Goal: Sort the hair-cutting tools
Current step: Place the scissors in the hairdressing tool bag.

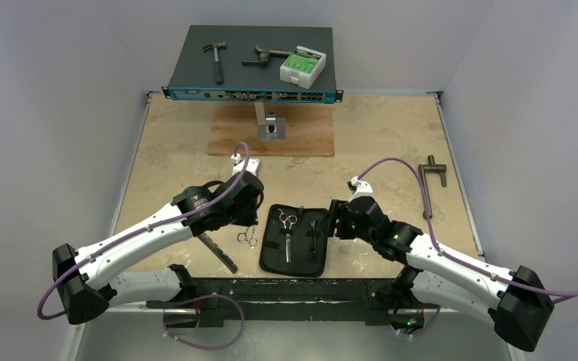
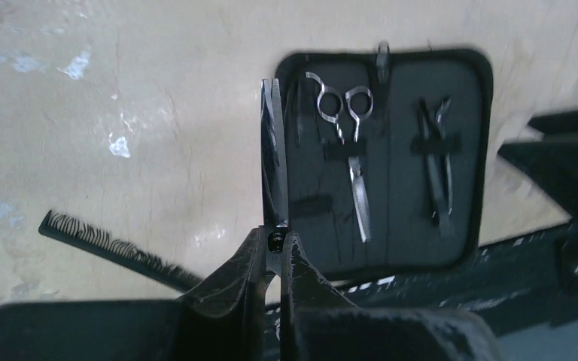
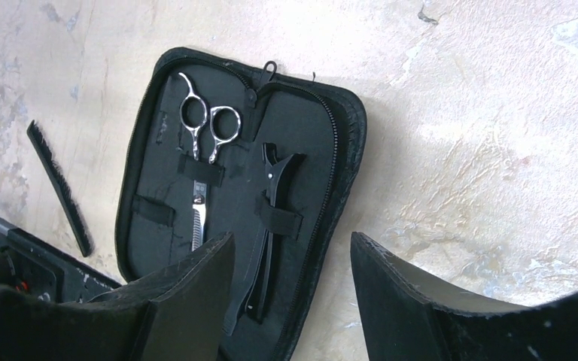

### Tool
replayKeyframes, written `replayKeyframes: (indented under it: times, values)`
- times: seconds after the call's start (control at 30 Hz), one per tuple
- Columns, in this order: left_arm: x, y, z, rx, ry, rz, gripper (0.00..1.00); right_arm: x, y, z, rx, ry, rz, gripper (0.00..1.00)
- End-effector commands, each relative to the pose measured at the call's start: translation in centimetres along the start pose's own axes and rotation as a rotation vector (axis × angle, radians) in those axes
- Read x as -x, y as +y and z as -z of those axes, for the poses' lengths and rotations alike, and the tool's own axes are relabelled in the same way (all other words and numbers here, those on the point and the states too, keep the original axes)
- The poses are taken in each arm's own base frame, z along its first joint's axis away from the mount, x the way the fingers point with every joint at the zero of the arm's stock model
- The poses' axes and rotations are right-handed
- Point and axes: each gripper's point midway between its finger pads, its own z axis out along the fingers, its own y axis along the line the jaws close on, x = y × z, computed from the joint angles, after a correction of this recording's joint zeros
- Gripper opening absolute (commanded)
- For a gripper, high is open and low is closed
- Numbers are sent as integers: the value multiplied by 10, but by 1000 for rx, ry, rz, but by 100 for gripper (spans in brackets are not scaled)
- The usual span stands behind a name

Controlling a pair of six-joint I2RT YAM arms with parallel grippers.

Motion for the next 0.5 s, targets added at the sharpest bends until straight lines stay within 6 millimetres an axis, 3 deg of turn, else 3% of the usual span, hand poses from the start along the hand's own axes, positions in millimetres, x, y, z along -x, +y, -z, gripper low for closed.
replayKeyframes:
  times: [0.0, 0.27, 0.47]
  values:
    - [-38, 3, 24, -44, 153, -192, 0, 21, 9, 6, 6, -71, -19, 58]
    - [-109, -17, 38, -127, 371, -384, 0, 4, -2, -4, -10, -36, -57, 59]
    - [-138, -28, 36, -120, 444, -456, 0, -3, -4, -8, -2, -30, -72, 59]
